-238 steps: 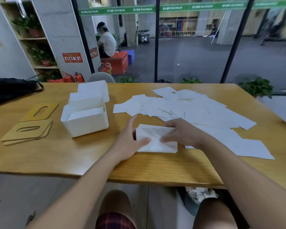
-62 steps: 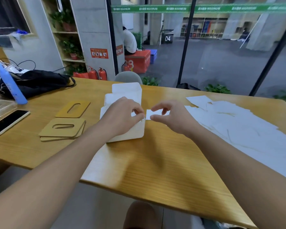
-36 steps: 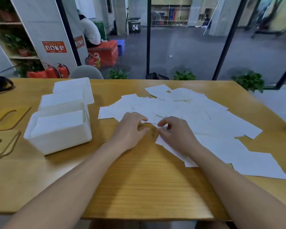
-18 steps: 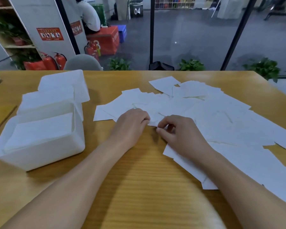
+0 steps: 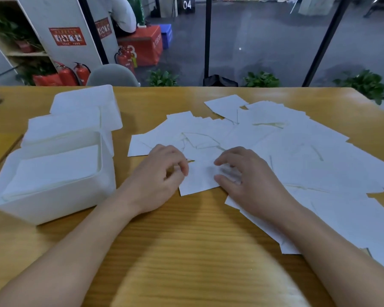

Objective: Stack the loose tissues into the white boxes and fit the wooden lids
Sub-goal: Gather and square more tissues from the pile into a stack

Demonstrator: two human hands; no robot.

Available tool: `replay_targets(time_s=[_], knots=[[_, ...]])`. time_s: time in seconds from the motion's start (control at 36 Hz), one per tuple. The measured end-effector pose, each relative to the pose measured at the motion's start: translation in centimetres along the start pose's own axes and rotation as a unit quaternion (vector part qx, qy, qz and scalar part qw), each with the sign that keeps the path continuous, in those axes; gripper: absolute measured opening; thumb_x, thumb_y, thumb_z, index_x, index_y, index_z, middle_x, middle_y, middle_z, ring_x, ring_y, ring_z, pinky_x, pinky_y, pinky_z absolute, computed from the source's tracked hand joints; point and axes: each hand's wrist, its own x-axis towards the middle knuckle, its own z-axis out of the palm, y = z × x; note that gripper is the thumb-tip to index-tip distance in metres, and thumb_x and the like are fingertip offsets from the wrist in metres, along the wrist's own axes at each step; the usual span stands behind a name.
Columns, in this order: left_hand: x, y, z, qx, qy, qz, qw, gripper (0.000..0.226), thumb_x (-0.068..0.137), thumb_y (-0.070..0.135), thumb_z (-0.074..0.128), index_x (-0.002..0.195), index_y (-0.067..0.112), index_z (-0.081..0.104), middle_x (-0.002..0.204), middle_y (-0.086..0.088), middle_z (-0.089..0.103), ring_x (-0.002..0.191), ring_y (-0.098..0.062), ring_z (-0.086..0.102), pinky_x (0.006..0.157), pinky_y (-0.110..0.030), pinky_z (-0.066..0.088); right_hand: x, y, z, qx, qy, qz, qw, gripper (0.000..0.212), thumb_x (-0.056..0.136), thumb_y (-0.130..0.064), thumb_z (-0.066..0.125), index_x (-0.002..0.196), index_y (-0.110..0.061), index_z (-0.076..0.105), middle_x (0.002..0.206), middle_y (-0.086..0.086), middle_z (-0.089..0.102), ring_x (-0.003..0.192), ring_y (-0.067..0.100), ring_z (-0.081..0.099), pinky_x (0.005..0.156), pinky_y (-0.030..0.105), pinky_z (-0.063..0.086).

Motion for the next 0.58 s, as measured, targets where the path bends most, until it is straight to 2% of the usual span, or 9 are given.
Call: replay_targets(time_s=[0.08, 0.17, 0.22, 0.28, 0.33, 0.39, 0.5, 0.58], knots=[[0.4, -0.2, 1.3, 0.022, 0.045, -0.042, 0.998, 0.011, 0.105, 0.045, 0.055, 0.106, 0.04, 0.066, 0.108, 0.021, 0.063, 0.114, -0.003, 0.05, 0.088, -0.021, 0.042, 0.0, -0.1, 0.4, -0.012, -0.015, -0.005, 1.0, 0.027, 0.099, -0.032, 0.076, 0.125, -0.03, 0.074, 0.129, -0.017, 0.062, 0.115, 0.007, 0.057, 0.101, 0.03, 0.048], [0.6, 0.0, 2.2, 0.081, 0.029, -0.076, 0.993, 0.039, 0.103, 0.055, 0.066, 0.136, 0.035, 0.063, 0.124, 0.017, 0.057, 0.124, -0.007, 0.046, 0.102, -0.028, 0.044, 0.1, -0.2, 0.5, -0.012, -0.017, -0.003, 1.0, 0.028, 0.097, -0.034, 0.077, 0.125, -0.031, 0.074, 0.124, -0.019, 0.063, 0.109, 0.007, 0.061, 0.098, 0.033, 0.051], [0.8, 0.2, 2.5, 0.085, 0.034, -0.072, 0.993, 0.046, 0.102, 0.056, 0.067, 0.141, 0.033, 0.061, 0.12, 0.015, 0.055, 0.123, -0.01, 0.046, 0.103, -0.03, 0.044, 0.0, -0.4, 0.5, -0.006, -0.018, -0.003, 1.0, 0.03, 0.097, -0.036, 0.077, 0.127, -0.031, 0.073, 0.123, -0.02, 0.063, 0.107, 0.005, 0.062, 0.096, 0.033, 0.053], [1.1, 0.2, 2.6, 0.076, 0.036, -0.072, 0.994, 0.039, 0.103, 0.055, 0.067, 0.137, 0.035, 0.063, 0.109, 0.017, 0.055, 0.114, -0.008, 0.047, 0.097, -0.028, 0.044, -0.1, -0.6, 0.6, -0.004, -0.017, -0.003, 1.0, 0.035, 0.097, -0.037, 0.077, 0.131, -0.031, 0.071, 0.123, -0.019, 0.063, 0.106, 0.004, 0.062, 0.094, 0.031, 0.053], [1.4, 0.2, 2.5, 0.049, 0.044, -0.083, 0.994, 0.024, 0.103, 0.051, 0.07, 0.122, 0.037, 0.066, 0.1, 0.018, 0.057, 0.105, -0.004, 0.048, 0.085, -0.023, 0.041, -0.1, -0.7, 0.7, 0.0, -0.01, -0.002, 1.0, 0.04, 0.097, -0.037, 0.077, 0.136, -0.03, 0.068, 0.125, -0.019, 0.061, 0.105, 0.003, 0.061, 0.093, 0.028, 0.053], [1.6, 0.2, 2.4, 0.029, 0.05, -0.089, 0.994, 0.012, 0.103, 0.047, 0.071, 0.107, 0.036, 0.067, 0.096, 0.016, 0.059, 0.102, -0.002, 0.049, 0.079, -0.021, 0.038, -0.1, -0.9, 0.7, 0.001, 0.003, -0.002, 1.0, 0.041, 0.098, -0.036, 0.077, 0.138, -0.029, 0.067, 0.132, -0.018, 0.06, 0.11, 0.003, 0.06, 0.098, 0.03, 0.051], [1.4, 0.0, 2.0, 0.002, 0.03, -0.074, 0.997, 0.006, 0.105, 0.04, 0.07, 0.104, 0.037, 0.065, 0.107, 0.018, 0.061, 0.111, -0.003, 0.05, 0.085, -0.02, 0.04, 0.0, -1.2, 0.3, -0.038, 0.028, -0.015, 0.999, 0.048, 0.1, -0.037, 0.074, 0.146, -0.029, 0.063, 0.152, -0.017, 0.055, 0.136, 0.014, 0.047, 0.118, 0.045, 0.039], [1.0, 0.0, 0.4, -0.065, -0.009, -0.051, 0.996, 0.008, 0.105, 0.035, 0.07, 0.103, 0.04, 0.064, 0.109, 0.02, 0.069, 0.112, -0.002, 0.061, 0.085, -0.025, 0.044, 0.4, -1.6, -0.2, -0.082, 0.029, -0.05, 0.995, 0.058, 0.104, -0.045, 0.066, 0.159, -0.032, 0.05, 0.164, -0.017, 0.046, 0.152, 0.015, 0.034, 0.127, 0.042, 0.022]])
